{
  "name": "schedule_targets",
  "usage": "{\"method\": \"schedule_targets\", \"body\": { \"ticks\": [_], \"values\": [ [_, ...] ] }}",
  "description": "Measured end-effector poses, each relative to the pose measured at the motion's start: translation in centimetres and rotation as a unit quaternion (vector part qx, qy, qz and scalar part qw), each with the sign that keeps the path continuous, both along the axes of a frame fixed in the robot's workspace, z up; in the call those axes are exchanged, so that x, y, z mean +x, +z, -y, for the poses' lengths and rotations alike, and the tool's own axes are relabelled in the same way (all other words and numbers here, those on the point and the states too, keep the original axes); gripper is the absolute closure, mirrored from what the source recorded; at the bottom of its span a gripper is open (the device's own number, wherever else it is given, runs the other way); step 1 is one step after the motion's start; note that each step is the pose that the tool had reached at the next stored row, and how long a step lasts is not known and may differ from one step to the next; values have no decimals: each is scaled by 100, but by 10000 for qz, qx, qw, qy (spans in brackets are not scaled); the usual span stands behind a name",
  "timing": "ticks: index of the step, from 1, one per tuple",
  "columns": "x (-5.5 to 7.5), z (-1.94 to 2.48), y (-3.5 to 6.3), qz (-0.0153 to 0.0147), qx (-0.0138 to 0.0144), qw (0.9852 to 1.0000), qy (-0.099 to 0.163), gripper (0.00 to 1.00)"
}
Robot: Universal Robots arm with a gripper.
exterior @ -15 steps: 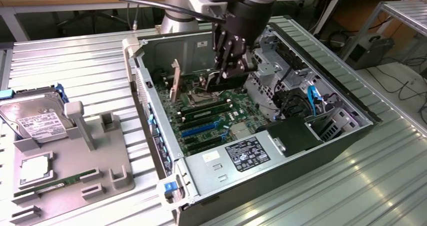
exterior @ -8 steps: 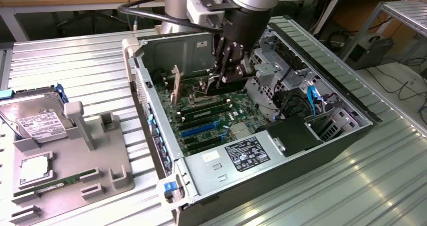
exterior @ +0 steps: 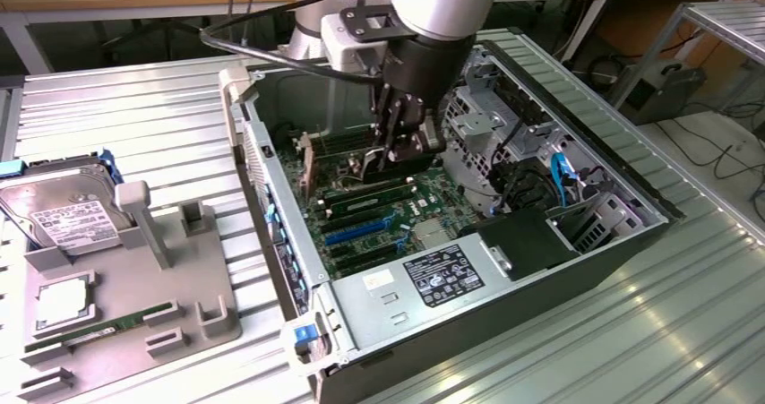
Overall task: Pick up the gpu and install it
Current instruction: 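Insert the gpu into the slot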
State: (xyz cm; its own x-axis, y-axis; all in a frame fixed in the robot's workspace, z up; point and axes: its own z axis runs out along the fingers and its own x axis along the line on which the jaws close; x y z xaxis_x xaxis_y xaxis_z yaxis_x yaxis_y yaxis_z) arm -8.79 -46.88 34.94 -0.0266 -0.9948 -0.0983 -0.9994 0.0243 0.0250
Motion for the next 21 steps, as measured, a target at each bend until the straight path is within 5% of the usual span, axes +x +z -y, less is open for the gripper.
{"method": "schedule_targets", "body": {
  "ticks": [8,21],
  "values": [
    [-23,88,-127,5,0,10000,0,74],
    [-22,101,-437,5,0,10000,14,74]
  ]
}}
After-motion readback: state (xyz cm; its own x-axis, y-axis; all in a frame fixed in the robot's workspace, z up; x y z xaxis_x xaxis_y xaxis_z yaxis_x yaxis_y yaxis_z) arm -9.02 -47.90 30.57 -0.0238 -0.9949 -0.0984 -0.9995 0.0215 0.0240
